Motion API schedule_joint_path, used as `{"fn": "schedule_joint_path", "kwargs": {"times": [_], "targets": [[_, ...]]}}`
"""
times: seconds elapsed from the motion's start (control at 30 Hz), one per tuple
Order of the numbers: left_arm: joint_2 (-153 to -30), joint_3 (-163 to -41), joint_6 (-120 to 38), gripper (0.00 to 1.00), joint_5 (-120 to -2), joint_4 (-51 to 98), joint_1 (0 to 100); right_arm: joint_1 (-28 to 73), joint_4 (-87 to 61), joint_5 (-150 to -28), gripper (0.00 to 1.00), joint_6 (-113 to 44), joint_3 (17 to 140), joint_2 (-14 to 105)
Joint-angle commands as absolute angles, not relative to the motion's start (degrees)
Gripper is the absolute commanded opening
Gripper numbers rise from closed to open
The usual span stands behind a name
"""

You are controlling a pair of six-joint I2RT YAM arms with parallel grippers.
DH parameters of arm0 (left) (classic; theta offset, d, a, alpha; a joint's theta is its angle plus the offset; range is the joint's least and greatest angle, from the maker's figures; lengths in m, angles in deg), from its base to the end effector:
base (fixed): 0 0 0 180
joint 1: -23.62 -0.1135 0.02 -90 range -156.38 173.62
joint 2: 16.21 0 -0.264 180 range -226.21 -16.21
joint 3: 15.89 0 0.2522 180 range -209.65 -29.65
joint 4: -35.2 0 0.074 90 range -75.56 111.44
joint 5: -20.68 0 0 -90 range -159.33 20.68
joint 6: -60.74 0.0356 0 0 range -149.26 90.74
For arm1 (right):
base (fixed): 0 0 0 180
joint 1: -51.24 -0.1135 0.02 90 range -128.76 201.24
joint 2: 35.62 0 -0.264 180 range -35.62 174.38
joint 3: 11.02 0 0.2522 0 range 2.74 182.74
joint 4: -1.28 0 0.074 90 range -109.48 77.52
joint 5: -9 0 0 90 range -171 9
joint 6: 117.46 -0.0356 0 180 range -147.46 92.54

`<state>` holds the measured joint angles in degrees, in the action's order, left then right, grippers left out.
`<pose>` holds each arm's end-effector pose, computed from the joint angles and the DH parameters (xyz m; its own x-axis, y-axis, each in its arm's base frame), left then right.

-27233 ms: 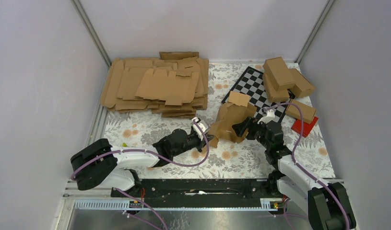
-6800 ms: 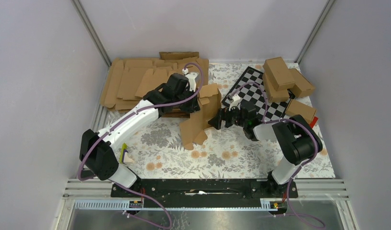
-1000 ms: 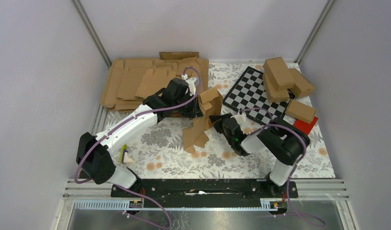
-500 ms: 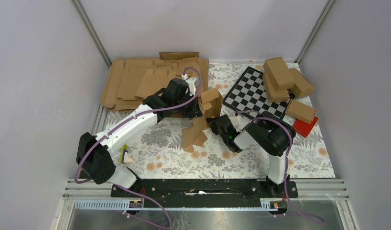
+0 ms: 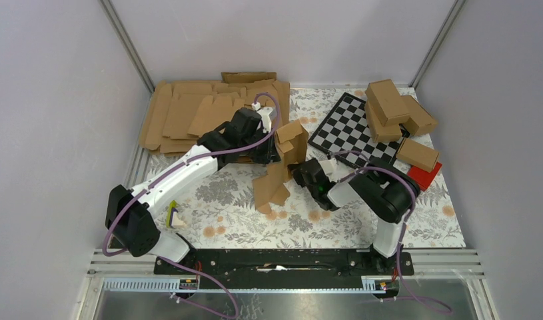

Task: Fold the paper box

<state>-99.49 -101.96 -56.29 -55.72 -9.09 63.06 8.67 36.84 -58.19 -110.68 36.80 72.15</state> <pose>0.2436 -0.2112 0.3160 -0.7983 0.0847 -0.5963 0.4386 0.7603 -0.4792 0.2481 0.2091 0.1025 -0.3969 0.8783 -0.2665 0.2591 0.3857 0.8855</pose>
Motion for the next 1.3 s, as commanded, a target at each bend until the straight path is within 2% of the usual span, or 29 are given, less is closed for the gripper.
{"fn": "schedule_joint_path", "kwargs": {"times": [0.0, 0.1, 0.2, 0.37, 0.43, 0.57, 0.73, 0.83, 0.97, 1.1, 1.13, 1.2, 1.27], "targets": [[-96.9, -105.2, -55.2, 0.0, -56.7, -11.3, 63.2, 8.3, 35.5, -55.9, 0.0, -97.8, 35.1, 62.4], [-96.7, -106.1, -54.6, 0.0, -56.9, -12.6, 63.3, 8.3, 41.8, -58.1, 0.0, -88.8, 30.8, 56.2], [-97.0, -107.3, -53.3, 0.0, -56.9, -14.7, 63.2, 8.3, 39.3, -64.8, 0.0, -78.5, 28.6, 48.3], [-96.4, -109.6, -51.2, 0.0, -57.2, -18.9, 63.2, 8.3, 25.6, -69.9, 0.1, -65.9, 25.2, 31.0], [-96.0, -110.4, -50.8, 0.0, -56.9, -20.2, 63.2, 8.3, 18.7, -69.3, 0.11, -61.8, 23.8, 22.6], [-95.4, -112.1, -50.5, 0.0, -53.8, -22.9, 63.1, 8.4, 1.9, -65.4, 0.11, -54.3, 26.8, 14.2], [-94.0, -114.6, -52.0, 0.0, -49.5, -29.3, 63.0, 8.5, -10.1, -62.4, 0.11, -50.4, 29.2, 6.9], [-92.2, -115.0, -53.5, 0.0, -42.4, -31.7, 62.3, 8.5, -16.1, -62.1, 0.09, -49.5, 30.5, 4.1], [-89.8, -112.3, -54.9, 0.0, -28.6, -29.5, 60.0, 8.6, -23.8, -64.8, 0.07, -47.9, 34.1, 5.3], [-91.7, -107.1, -54.3, 0.0, -23.0, -27.2, 56.2, 8.5, -28.8, -66.4, 0.06, -48.4, 36.7, 7.6], [-92.8, -106.2, -54.2, 0.07, -25.4, -26.9, 55.6, 8.6, -29.0, -67.4, 0.06, -48.4, 36.9, 7.7], [-95.9, -107.1, -54.6, 0.51, -37.8, -29.5, 55.0, 8.5, -29.0, -69.3, 0.07, -48.4, 37.1, 7.7], [-98.5, -109.8, -54.8, 0.91, -50.1, -32.4, 55.1, 8.6, -29.3, -70.5, 0.16, -48.4, 37.4, 8.0]]}}
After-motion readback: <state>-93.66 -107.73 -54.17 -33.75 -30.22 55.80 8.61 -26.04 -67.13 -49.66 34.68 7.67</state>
